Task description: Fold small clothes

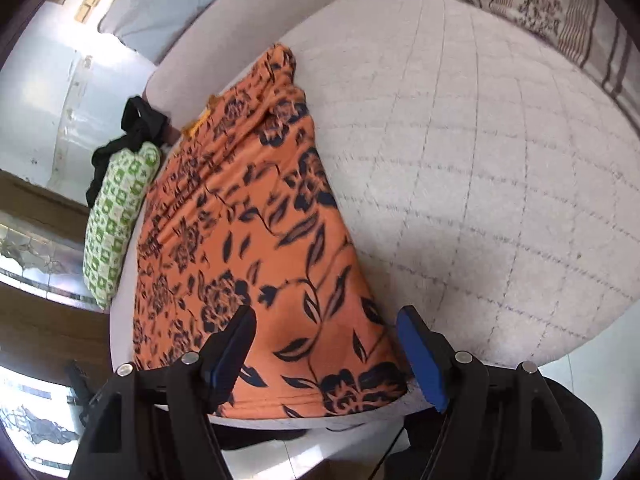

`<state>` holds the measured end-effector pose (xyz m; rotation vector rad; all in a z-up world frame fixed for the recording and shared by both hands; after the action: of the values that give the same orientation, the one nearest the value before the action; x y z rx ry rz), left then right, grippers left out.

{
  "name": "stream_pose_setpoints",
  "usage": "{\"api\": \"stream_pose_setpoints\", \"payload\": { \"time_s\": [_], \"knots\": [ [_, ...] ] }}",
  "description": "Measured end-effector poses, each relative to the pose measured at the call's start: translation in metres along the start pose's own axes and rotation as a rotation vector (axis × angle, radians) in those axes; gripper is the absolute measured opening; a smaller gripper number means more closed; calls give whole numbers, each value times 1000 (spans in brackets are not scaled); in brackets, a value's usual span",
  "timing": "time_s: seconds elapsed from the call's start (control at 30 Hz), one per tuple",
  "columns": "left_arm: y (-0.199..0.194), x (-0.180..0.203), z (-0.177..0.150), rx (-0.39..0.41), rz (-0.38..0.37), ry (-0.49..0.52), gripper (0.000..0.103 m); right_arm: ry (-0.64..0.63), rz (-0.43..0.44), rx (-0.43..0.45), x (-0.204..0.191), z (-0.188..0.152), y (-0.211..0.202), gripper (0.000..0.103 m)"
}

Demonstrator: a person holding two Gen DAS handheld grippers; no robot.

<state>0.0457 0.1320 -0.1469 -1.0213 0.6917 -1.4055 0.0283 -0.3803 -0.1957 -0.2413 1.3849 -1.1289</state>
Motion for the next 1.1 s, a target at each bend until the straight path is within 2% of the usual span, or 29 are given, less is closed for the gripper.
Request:
{"api": "stream_pose_setpoints", "payload": {
  "time_s": [0.17,0.33,0.4,0.47,0.7,1.1],
  "knots": [
    [-13,2,3,55,6,-3,74,-33,19,-13,-9,-7,13,77],
    [-5,6,1,18,8,12,73,-15,29,-15,-8,-6,14,76],
    [-4,8,-2,12,21,32,56,-23,29,-15,-8,-7,14,75],
    [-2,10,-3,-2,38,45,51,-24,24,-8,-8,-8,12,73],
    [-3,15,-1,1,46,58,50,-46,3,-14,-9,-10,10,55],
    [4,19,-5,-6,121,94,50,-49,-24,-18,-4,-11,13,55]
  ]
}}
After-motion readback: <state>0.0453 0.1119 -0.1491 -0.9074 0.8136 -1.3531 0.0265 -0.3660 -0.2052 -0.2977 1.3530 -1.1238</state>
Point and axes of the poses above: each gripper's, at about its wrist camera, not at the fingertips, and y roughly the way its jaws point, x to its right, z to its top, the point moved 4 cm from there along y, roughly the way its jaws point, and after that the axes turned 5 degrees about z, right-handed, at the moved point
